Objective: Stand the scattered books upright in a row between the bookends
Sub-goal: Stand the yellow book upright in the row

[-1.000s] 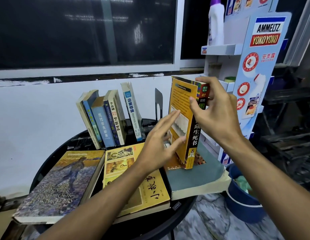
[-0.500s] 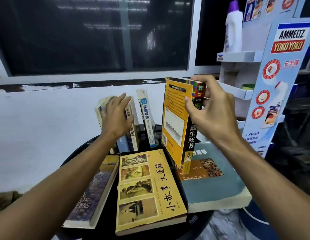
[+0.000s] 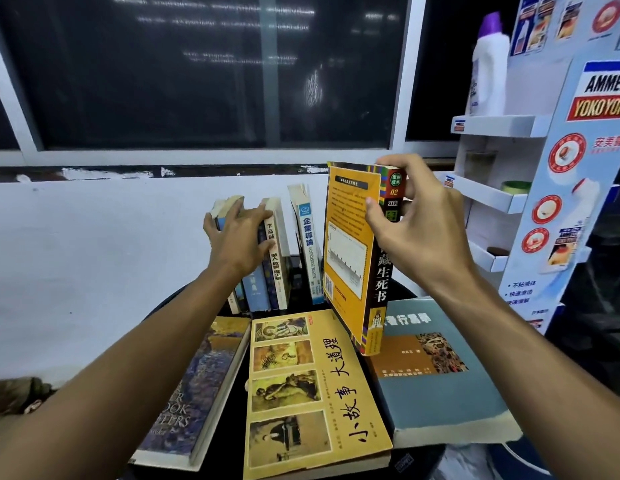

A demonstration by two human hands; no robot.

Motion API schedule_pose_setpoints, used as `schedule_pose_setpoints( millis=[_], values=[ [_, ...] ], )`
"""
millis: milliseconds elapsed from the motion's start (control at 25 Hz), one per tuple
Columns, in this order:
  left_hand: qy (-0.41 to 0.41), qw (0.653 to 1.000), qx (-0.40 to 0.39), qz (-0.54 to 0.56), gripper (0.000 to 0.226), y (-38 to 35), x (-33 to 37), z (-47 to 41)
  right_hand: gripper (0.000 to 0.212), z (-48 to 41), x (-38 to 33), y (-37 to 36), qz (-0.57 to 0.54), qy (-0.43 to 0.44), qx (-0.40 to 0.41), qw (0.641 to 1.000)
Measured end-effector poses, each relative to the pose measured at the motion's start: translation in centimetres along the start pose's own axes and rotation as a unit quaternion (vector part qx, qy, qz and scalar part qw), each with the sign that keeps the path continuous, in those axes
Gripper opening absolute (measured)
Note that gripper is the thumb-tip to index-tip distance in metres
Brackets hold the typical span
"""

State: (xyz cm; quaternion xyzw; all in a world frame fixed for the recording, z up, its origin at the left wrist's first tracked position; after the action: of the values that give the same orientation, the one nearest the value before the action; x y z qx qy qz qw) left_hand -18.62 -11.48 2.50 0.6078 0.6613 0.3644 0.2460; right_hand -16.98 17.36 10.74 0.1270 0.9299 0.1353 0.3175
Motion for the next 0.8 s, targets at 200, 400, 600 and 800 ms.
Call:
schedule_pose_setpoints(
  millis=[200,400,600,800],
  values=[
    [-0.01,0.999,0.038,-0.024,0.062,0.1,1.4,-0.5,0.039,-1.2,0.8,-2.2,0.021,0.008,0.0,1.0],
    [-0.065,0.997,0.029,-0.004,0.071,0.0,5.0,-2.7,0.039,-2.5,2.3,-5.1,0.036,0.012,-0.009,0.999],
    [-0.069,0.997,0.019,-0.014,0.064,-0.8,5.4,-3.7,0.043,-3.3,4.2,-8.1,0.036,0.017,-0.018,0.999],
    [-0.058,0.998,0.037,-0.007,0.061,-1.1,5.0,-3.9,0.044,-3.8,6.3,-10.7,0.019,0.021,0.001,1.0]
  ],
)
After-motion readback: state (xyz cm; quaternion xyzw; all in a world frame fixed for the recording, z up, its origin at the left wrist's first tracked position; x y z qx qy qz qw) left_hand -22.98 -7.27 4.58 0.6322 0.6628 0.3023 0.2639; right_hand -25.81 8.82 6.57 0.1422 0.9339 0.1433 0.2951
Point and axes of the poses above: each hand's wrist, its own z-axis away from the middle knuckle, its own y-axis out of the back of the hand, x = y × z, the point moved 7 cm from there along -z, towards the middle knuckle, and after that the axes turned 9 degrees about -y, right-handed, at the moved point
